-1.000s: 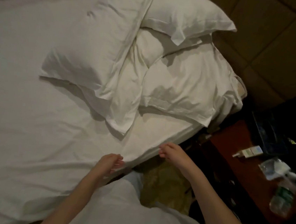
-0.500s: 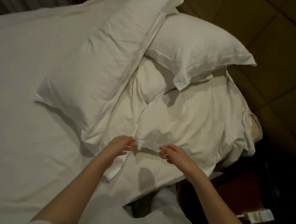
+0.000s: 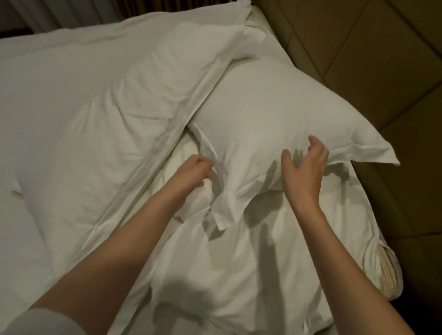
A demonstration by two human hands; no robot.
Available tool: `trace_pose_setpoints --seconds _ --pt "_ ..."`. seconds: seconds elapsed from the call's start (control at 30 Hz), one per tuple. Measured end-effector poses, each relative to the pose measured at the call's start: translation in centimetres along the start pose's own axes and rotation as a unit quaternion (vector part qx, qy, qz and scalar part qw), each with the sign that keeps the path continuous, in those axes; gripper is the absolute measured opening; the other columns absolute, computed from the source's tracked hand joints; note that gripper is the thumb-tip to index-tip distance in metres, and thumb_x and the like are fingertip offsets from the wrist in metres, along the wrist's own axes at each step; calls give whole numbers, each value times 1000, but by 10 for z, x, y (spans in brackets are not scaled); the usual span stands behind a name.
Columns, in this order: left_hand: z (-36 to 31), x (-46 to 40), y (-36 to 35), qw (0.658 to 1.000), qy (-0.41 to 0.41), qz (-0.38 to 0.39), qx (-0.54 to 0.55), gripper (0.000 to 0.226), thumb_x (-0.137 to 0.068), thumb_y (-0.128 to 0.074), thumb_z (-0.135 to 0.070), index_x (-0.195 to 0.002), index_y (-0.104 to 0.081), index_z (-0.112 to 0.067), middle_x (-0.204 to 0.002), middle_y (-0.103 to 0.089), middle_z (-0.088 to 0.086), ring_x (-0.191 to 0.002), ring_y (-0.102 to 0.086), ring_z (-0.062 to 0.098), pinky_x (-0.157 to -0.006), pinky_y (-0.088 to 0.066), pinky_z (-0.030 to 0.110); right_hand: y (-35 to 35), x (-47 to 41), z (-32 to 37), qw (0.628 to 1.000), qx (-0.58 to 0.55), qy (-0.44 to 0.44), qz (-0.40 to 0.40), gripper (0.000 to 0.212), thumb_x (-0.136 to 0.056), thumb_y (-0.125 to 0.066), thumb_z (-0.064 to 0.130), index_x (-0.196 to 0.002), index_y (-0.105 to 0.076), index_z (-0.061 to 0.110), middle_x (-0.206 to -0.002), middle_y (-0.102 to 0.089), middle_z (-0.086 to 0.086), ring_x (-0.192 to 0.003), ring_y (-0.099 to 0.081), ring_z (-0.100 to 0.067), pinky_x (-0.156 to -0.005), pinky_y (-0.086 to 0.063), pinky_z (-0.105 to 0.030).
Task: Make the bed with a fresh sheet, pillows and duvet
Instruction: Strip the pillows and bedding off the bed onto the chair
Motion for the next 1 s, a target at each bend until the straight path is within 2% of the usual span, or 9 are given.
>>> trace_pose_setpoints --seconds 0.27,0.33,0.4,0.47,0.57,0.67,0.77,0.87,1.0 --pt "-41 -88 20 996 63 -61 21 58 -92 -54 -45 -135 -43 -7 -113 -54 4 -100 -56 19 -79 -45 32 -65 -119 51 974 189 88 87 63 -95 -46 38 -148 -24 12 -153 -23 -11 -143 -14 -30 -119 -6 -45" --pt "-42 -105 14 994 81 -73 26 67 -87 -57 -54 -135 -43 -9 -114 -56 4 -105 -56 21 -83 -45 33 -83 -142 55 962 230 95 108 62 -95 -43 40 -147 -26 12 -153 -24 -11 -144 -12 -30 -118 0 -49" --pt "-43 -120 7 991 96 -92 6 88 -77 -61 -65 -140 -39 -8 -134 -51 6 -119 -51 24 -97 -43 35 -92 -171 53 955 256 91 114 61 -95 -39 44 -146 -29 13 -153 -25 -11 -144 -12 -30 -116 3 -53" --pt "-42 -136 4 985 121 -115 -39 111 -69 -59 -74 -149 -20 -8 -151 -30 11 -136 -34 29 -110 -32 45 -94 -204 45 951 277 71 120 61 -95 -36 48 -145 -32 14 -152 -27 -11 -142 -16 -32 -116 0 -55" --pt "-49 -160 8 972 143 -160 -99 108 -79 -51 -71 -151 -1 -8 -157 -9 15 -143 -16 33 -116 -19 48 -90 -254 28 942 306 30 133 64 -95 -32 54 -146 -33 14 -151 -30 -13 -140 -23 -34 -115 -11 -54" --pt "-46 -195 12 973 138 -181 -34 119 -69 -52 -82 -152 -7 -8 -156 -16 14 -142 -21 32 -116 -20 46 -93 -296 3 935 306 -19 175 75 -90 -28 64 -148 -32 17 -152 -32 -12 -139 -28 -36 -111 -22 -49" --pt "-38 -230 15 978 99 -178 34 135 -41 -55 -96 -149 -30 -19 -151 -36 5 -136 -38 25 -114 -29 42 -108 -329 -21 937 265 -72 217 95 -74 -26 78 -145 -38 16 -148 -40 -11 -131 -41 -34 -107 -34 -44" --pt "-38 -244 24 979 35 -199 11 97 -73 -54 -77 -150 -30 -22 -155 -27 -2 -143 -25 19 -119 -14 35 -125 -351 -38 938 222 -111 243 98 -76 -34 82 -146 -36 14 -149 -40 -8 -130 -45 -31 -102 -34 -39" --pt "-28 -252 36 970 23 -242 -21 108 -65 -57 -80 -151 -21 -26 -159 -18 -4 -147 -14 17 -120 -6 35 -146 -369 -70 932 197 -138 272 107 -65 -39 92 -148 -35 24 -150 -39 -2 -131 -43 -28 -98 -32 -37"
Point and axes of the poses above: each hand's wrist, its own x-axis away from the middle knuckle, its own y-axis out of the back of the hand, z = x × y, the point moved 10 cm from there along -x, towards the middle knuckle
